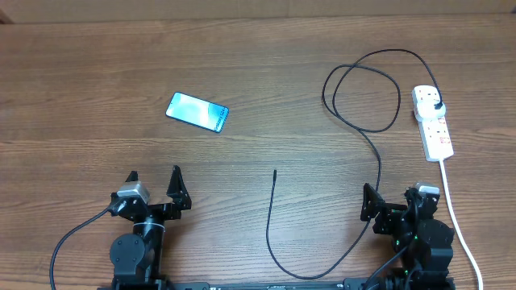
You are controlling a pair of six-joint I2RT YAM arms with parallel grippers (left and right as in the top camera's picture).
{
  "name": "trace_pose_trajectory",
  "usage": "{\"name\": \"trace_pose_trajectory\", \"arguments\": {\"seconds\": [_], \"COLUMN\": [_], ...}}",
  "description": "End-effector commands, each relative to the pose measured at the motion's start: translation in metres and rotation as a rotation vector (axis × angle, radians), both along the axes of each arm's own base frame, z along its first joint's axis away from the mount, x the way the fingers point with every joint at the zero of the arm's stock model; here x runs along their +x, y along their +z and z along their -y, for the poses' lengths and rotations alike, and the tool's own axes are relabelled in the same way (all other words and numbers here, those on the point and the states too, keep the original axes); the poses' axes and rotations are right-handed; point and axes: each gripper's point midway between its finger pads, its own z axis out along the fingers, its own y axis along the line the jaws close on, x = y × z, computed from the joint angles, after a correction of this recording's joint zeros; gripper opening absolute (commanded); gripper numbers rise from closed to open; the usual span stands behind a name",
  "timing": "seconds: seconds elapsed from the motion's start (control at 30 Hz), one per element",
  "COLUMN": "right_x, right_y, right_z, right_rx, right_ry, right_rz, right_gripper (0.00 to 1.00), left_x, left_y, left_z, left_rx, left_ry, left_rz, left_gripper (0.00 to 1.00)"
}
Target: Plug charger to phone and switch on socket
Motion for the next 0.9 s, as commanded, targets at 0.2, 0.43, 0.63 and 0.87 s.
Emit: {"name": "trace_pose_trajectory", "arguments": {"seconds": [0.2,0.43,0.63,0.87], "right_x": [-0.002,-0.002,-0.002,-0.002], "right_y": [-0.008,-0.008,-0.008,-0.008], "right_z": [-0.002,-0.002,-0.002,-0.002], "right_rx": [0.006,0.006,0.006,0.006], "right_ry": [0.009,0.009,0.009,0.009], "right_rz": [-0.020,-0.020,-0.020,-0.020], "right_gripper": [1.00,1.00,1.00,1.00], "left_x": [-0.001,-0.006,0.003,0.052], "left_y": [0.008,0.043,0.072,0.129], "left_z": [0.005,0.004,0.004,0.008], "left_rx": [0.046,0.092,0.178,0.195], "left_ry": [-0.038,-0.027,-0.035,-0.074], "left_rz": [0.024,0.075,0.030,-0.059], "left_gripper": [1.00,1.00,1.00,1.00]}}
